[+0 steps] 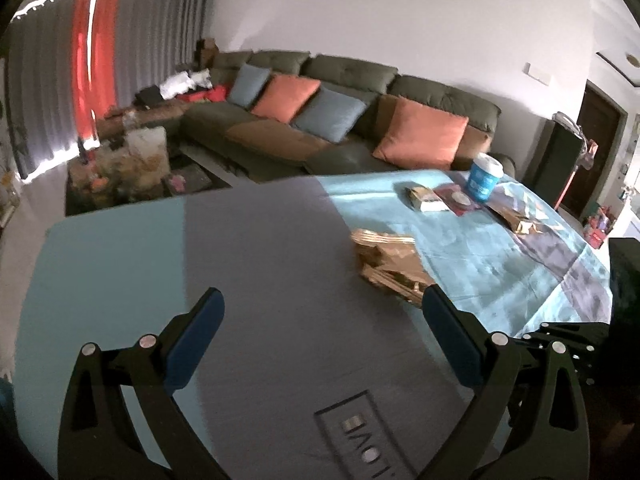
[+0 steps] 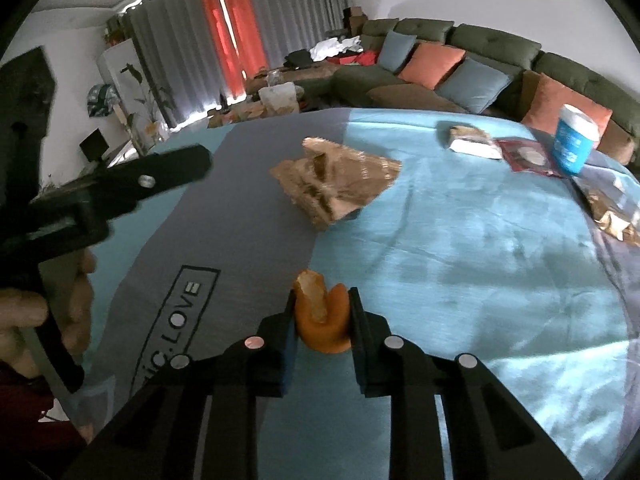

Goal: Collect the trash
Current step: 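Grasp the orange peel with the right gripper while the left grasps the gold foil wrapper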

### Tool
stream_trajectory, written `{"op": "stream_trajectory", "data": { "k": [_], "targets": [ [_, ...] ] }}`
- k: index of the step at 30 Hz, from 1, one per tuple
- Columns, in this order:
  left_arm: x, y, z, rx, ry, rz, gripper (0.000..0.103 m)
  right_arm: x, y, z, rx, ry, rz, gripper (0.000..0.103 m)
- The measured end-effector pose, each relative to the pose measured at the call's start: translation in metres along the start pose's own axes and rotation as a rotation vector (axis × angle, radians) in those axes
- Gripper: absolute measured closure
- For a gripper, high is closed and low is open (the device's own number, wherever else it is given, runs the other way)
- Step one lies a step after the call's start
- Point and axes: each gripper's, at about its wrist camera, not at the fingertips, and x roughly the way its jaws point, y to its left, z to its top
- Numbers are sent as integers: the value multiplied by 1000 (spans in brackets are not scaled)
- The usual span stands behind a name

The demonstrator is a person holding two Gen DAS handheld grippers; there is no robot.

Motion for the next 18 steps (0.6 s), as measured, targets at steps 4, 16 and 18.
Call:
{"op": "stream_trajectory", "data": {
  "k": [4, 16, 18],
  "targets": [
    [21, -14, 4, -8, 40, -43, 5, -9, -12, -6, 22, -10, -15, 82],
    [93, -31, 7, -127, 208, -202, 50, -14, -32, -17, 70, -16, -6, 82],
    [99, -34, 6, -135, 222, -206, 57, -16, -34, -18, 75, -19, -2, 81]
  ]
}}
